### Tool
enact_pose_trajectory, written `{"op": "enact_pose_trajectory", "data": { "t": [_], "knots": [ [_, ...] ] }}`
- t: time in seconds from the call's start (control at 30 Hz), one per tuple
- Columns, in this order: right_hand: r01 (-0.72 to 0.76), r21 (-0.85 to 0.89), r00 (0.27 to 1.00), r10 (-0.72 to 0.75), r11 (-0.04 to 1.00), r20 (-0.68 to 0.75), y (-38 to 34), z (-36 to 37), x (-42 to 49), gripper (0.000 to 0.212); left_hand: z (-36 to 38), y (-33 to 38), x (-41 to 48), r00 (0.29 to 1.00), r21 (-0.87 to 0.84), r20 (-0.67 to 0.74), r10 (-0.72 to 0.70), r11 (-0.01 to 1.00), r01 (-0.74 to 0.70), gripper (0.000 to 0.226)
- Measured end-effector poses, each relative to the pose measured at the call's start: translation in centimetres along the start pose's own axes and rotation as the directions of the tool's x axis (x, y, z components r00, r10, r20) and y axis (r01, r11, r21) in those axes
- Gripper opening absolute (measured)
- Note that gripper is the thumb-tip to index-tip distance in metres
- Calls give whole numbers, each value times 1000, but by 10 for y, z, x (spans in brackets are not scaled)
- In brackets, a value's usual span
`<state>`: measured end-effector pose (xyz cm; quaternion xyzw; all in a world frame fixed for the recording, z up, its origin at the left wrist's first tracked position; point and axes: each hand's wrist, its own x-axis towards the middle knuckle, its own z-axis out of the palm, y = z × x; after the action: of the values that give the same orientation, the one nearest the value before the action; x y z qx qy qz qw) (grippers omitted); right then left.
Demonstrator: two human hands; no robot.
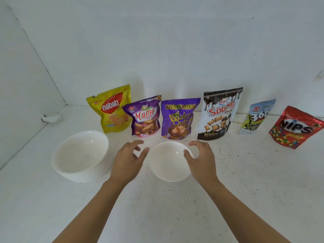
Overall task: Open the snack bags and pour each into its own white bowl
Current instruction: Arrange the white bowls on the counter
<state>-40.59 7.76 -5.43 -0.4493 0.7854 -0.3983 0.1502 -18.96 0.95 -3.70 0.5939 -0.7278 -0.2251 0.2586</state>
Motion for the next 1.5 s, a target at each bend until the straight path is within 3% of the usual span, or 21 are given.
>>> {"op": "enact_pose_trajectory", "data": {
  "t": [0.1,0.23,0.33,0.47,0.53,0.63,0.73,0.87,0.97,1.1,1.3,1.5],
  "knots": [
    [154,156,988,-149,976,-41,-38,2,1,13,-41,3,0,988,-52,-146,55,997,-64,17],
    [272,300,958,-288,914,9,-98,22,-2,10,-97,-13,-3,936,-83,-346,65,992,-99,16],
    [303,302,930,-350,904,113,-133,54,-6,10,-125,-42,-3,913,-86,-408,-25,996,-11,16],
    [329,225,864,-389,917,321,-160,103,-9,14,-139,-98,1,915,25,-382,-131,988,152,9],
    [393,156,821,-422,906,385,-166,123,-13,24,-139,-123,3,924,112,-349,-160,971,210,21],
    [573,71,721,-543,817,429,-172,146,-16,43,-136,-145,4,950,230,-279,-138,951,206,42],
    [679,-54,642,-557,732,527,-175,157,-17,52,-137,-154,7,979,288,-173,-110,945,157,52],
    [656,-60,677,-551,753,488,-177,162,-10,61,-154,-166,14,986,257,-117,-120,955,147,66],
    [636,-138,707,-502,759,497,-180,165,-6,48,-162,-172,16,987,231,-116,-113,963,137,60],
    [658,-179,673,-464,732,576,-189,170,3,33,-163,-170,12,984,242,-138,-112,960,143,55],
    [689,-165,608,-437,706,663,-211,174,17,46,-139,-170,-15,956,-94,-224,-190,980,173,48],
    [593,-55,703,-484,803,521,-209,171,18,30,-150,-166,-4,947,-220,-227,-228,959,178,51]
  ]
}}
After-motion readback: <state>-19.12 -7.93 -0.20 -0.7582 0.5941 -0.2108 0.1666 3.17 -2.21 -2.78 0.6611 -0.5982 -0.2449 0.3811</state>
